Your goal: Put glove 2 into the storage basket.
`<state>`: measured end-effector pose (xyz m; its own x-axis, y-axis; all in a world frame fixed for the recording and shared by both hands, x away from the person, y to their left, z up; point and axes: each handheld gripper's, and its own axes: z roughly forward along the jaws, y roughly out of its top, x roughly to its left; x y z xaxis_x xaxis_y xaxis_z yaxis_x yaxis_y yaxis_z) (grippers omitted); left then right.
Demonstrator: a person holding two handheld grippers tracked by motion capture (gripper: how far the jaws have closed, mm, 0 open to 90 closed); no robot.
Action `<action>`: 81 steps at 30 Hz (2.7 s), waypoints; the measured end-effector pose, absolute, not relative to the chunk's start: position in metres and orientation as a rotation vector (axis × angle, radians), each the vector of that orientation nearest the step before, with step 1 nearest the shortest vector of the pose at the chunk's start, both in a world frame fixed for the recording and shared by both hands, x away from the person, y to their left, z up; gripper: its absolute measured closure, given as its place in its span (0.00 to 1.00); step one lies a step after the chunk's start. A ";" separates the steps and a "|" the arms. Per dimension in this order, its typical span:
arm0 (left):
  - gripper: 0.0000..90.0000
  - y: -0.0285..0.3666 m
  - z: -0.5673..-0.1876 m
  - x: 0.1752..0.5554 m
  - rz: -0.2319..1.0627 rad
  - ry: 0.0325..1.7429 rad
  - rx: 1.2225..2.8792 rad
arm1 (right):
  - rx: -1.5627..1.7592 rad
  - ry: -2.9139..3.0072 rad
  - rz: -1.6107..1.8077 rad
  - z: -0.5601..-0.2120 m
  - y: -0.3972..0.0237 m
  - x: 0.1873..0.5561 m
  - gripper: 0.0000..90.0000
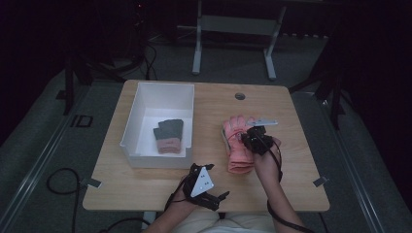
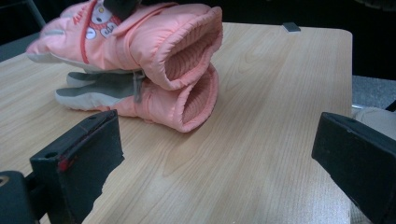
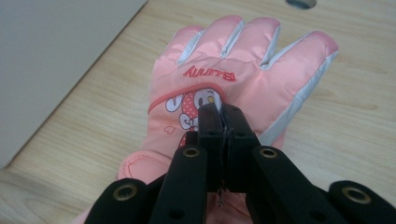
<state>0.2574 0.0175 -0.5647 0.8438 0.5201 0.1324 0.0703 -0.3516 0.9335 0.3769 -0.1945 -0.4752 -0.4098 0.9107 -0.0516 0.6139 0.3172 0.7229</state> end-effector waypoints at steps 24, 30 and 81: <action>0.02 0.017 -0.565 0.258 0.545 0.470 1.891 | 1.343 2.176 0.876 -0.506 -0.199 0.384 0.92; 0.02 0.017 -0.565 0.260 0.528 0.485 1.884 | 1.311 2.182 0.921 -0.498 -0.203 0.384 0.79; 0.44 -0.031 -0.482 0.368 0.448 0.834 1.873 | 1.041 2.235 1.083 -0.460 -0.246 0.391 0.73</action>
<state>0.3677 -0.0309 -0.4818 0.6937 0.7180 -0.0570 0.3491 -0.2660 0.8985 0.3915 -0.2465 -0.4604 -0.6170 0.7844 -0.0641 0.4358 0.4084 0.8021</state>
